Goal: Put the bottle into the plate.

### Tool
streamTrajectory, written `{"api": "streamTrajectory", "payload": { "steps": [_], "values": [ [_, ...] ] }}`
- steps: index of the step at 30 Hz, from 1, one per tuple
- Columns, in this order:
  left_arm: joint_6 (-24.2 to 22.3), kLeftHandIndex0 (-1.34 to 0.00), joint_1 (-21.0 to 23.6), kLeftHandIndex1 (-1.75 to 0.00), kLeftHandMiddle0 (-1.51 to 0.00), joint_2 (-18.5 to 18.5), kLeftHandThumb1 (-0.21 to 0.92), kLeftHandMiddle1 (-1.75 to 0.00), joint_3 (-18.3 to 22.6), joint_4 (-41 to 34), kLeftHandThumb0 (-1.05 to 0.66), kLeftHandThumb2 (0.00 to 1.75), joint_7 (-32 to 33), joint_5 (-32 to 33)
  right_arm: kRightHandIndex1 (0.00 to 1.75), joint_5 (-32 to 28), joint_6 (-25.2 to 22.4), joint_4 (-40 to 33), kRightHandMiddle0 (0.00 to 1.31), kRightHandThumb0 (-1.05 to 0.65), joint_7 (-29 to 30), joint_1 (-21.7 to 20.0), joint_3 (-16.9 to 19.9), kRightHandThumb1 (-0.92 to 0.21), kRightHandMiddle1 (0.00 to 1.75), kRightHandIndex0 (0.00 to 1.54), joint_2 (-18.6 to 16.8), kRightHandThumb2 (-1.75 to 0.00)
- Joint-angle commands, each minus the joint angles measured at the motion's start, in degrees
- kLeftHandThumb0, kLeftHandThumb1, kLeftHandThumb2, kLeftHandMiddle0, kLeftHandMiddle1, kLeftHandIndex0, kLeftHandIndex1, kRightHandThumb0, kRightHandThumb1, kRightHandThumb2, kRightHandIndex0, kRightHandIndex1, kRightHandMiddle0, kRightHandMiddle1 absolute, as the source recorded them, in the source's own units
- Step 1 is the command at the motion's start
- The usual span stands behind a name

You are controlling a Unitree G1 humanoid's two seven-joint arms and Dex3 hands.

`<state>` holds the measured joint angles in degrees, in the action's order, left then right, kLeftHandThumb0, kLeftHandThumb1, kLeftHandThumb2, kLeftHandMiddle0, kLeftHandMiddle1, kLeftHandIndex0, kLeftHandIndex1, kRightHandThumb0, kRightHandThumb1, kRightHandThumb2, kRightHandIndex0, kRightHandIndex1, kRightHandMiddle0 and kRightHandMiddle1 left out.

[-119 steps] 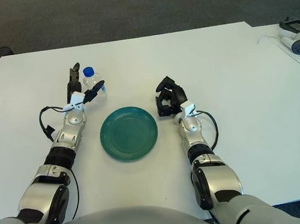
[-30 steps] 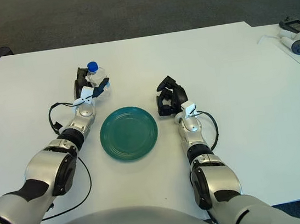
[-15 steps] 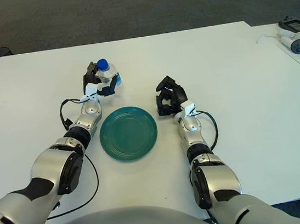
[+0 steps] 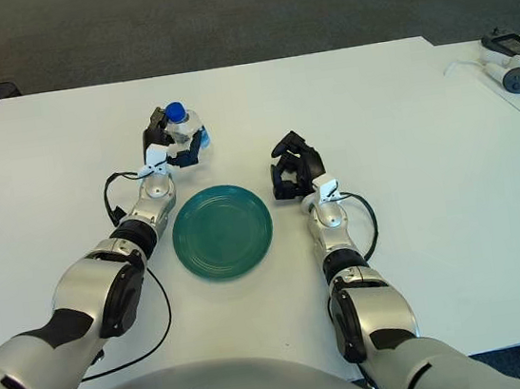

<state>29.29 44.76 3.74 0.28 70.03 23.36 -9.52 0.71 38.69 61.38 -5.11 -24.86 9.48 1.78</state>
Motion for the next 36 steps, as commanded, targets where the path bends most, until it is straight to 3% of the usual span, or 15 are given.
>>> {"api": "streamTrajectory", "payload": {
  "steps": [1, 11, 17, 20, 25, 28, 31, 36],
  "values": [
    [1.6, -1.07, 3.0, -1.75, -1.28, -0.9, 0.26, -1.75, 0.7, -0.2, -0.02, 1.39, -1.1, 0.7, 1.75, -0.2, -13.9, 12.7, 0.54, -0.01, 0.2, 12.3, -0.1, -0.18, 1.61, 0.73, -2.8, -1.44],
    [3.9, -1.08, 1.1, -1.75, -1.28, -2.3, 0.26, -1.75, 1.2, -7.1, -0.02, 1.40, -3.2, 1.3, 1.75, 0.0, -13.7, 12.7, 0.53, -0.01, 0.1, 12.3, -0.3, -0.18, 1.63, 0.73, -2.8, -1.44],
    [4.7, -1.08, -3.7, -1.75, -1.28, -3.0, 0.26, -1.75, 0.2, -21.1, -0.02, 1.40, -8.7, 2.2, 1.75, 0.1, -13.7, 12.6, 0.54, -0.01, -0.2, 12.5, -0.5, -0.19, 1.61, 0.72, -3.0, -1.43],
    [3.4, -1.08, -11.1, -1.75, -1.28, -4.3, 0.26, -1.75, -2.5, -35.9, -0.02, 1.40, -16.3, 4.3, 1.75, -0.2, -13.9, 12.7, 0.52, -0.01, 0.1, 12.4, -0.3, -0.19, 1.64, 0.72, -3.2, -1.44],
    [1.2, -1.08, -16.9, -1.75, -1.27, -7.1, 0.25, -1.75, -4.9, -47.7, -0.02, 1.39, -23.1, 5.5, 1.75, -0.2, -14.1, 12.7, 0.48, 0.00, 0.6, 12.2, -0.2, -0.19, 1.70, 0.72, -3.3, -1.46],
    [-0.2, -1.08, -20.3, -1.75, -1.27, -10.7, 0.25, -1.75, -6.5, -55.5, -0.03, 1.39, -29.5, 7.7, 1.75, -0.2, -14.1, 12.8, 0.47, 0.00, 0.6, 12.2, -0.1, -0.19, 1.71, 0.72, -3.4, -1.46],
    [-2.9, -1.08, -22.6, -1.75, -1.27, -12.7, 0.25, -1.75, -7.6, -61.7, -0.04, 1.39, -34.8, 11.1, 1.75, -0.1, -14.0, 12.8, 0.50, -0.01, 0.3, 12.2, -0.3, -0.19, 1.68, 0.73, -3.4, -1.46],
    [-4.7, -1.09, -22.5, -1.75, -1.27, -14.5, 0.25, -1.75, -7.3, -65.5, -0.05, 1.38, -40.4, 15.4, 1.75, -0.2, -13.9, 12.8, 0.55, -0.01, -0.3, 12.3, -0.3, -0.18, 1.61, 0.73, -3.3, -1.44]
  ]
}}
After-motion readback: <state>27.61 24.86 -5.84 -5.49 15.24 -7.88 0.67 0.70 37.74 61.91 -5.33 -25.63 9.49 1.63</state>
